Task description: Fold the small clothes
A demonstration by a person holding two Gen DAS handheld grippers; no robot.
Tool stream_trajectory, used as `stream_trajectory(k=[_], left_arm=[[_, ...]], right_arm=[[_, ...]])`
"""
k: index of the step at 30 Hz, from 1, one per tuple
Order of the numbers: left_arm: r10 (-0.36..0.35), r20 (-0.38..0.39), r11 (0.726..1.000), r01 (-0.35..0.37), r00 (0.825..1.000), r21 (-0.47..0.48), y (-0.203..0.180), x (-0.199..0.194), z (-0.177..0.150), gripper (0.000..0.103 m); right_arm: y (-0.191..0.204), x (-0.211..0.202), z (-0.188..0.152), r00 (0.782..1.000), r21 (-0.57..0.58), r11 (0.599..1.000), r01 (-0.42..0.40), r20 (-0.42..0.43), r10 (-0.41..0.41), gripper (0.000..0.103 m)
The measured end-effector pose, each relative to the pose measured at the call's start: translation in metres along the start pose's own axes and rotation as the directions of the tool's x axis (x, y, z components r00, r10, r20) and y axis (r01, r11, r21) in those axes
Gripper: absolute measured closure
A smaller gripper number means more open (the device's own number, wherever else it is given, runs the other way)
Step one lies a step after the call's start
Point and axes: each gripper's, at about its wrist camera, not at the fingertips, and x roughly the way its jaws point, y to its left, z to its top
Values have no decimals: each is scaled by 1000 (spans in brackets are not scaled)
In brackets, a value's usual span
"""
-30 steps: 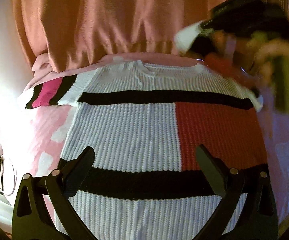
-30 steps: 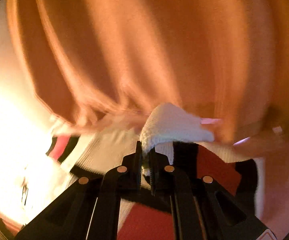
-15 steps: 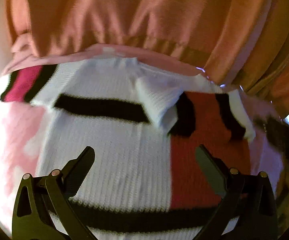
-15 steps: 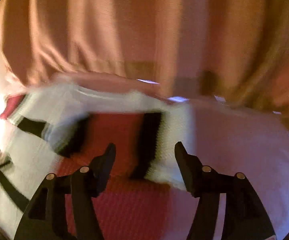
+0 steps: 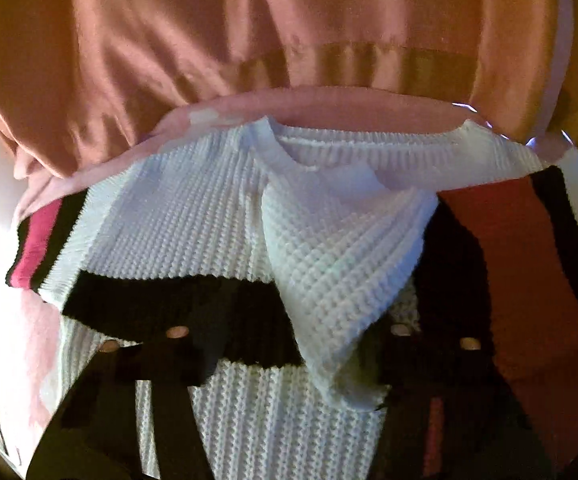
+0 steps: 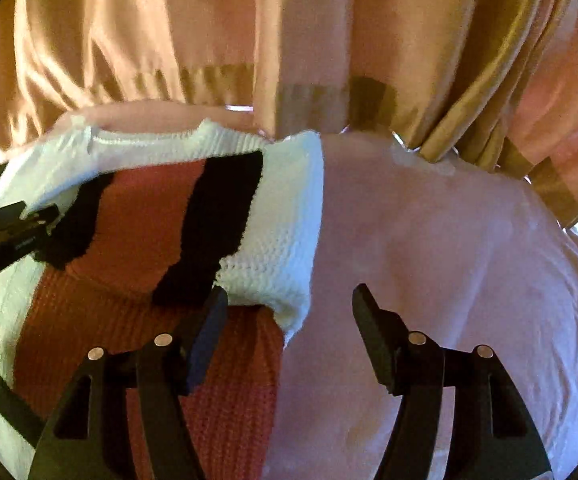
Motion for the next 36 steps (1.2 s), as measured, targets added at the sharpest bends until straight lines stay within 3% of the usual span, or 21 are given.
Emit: stream_trajectory(k=[2, 3, 5, 8, 10, 13, 14, 17, 18, 20, 22, 24, 26, 28, 30, 33, 36], left_arm=[[-26, 3, 999, 26, 1000, -35, 10, -3, 4, 84], [-49, 9, 996, 49, 999, -73, 19, -6, 8, 86], [-58, 35, 990, 62, 998, -129, 34, -10, 13, 87], [-4, 56, 979, 15, 998, -203, 61, -12, 20, 87], [-1, 13, 967, 4, 1000, -255, 77, -1, 16, 86], [-79, -71, 950, 54, 994, -306, 86, 15, 5, 83], [-102, -68, 945, 75, 992, -319, 85, 15, 3, 75], [-154, -49, 925, 127, 987, -359, 85, 9, 3, 25], [-159, -47, 920, 131, 986, -371, 85, 9, 3, 20], [-188, -58, 913, 153, 980, -379, 85, 16, 4, 20], [-195, -67, 910, 155, 978, -385, 81, 22, 0, 26], [-153, -54, 927, 125, 987, -353, 78, 21, 1, 60], [-159, -24, 930, 141, 987, -340, 81, 16, 6, 95], [-194, 30, 904, 191, 981, -382, 93, 7, 10, 95], [-176, 71, 897, 190, 982, -400, 104, -3, 17, 95], [-133, 103, 903, 164, 986, -398, 117, -8, 25, 95], [-126, 55, 899, 138, 990, -417, 129, 9, 22, 95]], right_arm=[[4, 10, 2, 1000, 7, 1000, 3, -12, -3, 40], [3, 12, 2, 1000, 15, 1000, 1, -18, -1, 40], [0, 17, 3, 999, 37, 999, -12, -33, 13, 40], [-6, 24, 2, 998, 67, 997, -30, -52, 33, 40], [-7, 29, 2, 997, 80, 996, -45, -65, 50, 40], [-8, 35, 2, 995, 85, 995, -44, -86, 51, 40], [-9, 36, 2, 995, 87, 996, -36, -92, 44, 40], [-11, 36, 2, 994, 95, 995, -40, -100, 50, 40], [-12, 37, 2, 993, 98, 994, -40, -104, 50, 39], [-11, 41, 2, 991, 100, 994, -48, -118, 60, 38], [-11, 47, 3, 989, 114, 991, -65, -127, 79, 38], [-11, 51, 4, 988, 126, 989, -75, -125, 91, 38], [-13, 53, 6, 990, 139, 987, -81, -107, 96, 38], [-15, 55, 7, 989, 157, 983, -100, -96, 116, 43], [-18, 51, 9, 985, 187, 972, -140, -77, 156, 68], [-15, 51, 12, 982, 181, 970, -162, -71, 177, 69], [-6, 59, 10, 983, 133, 980, -147, -88, 160, 76]])
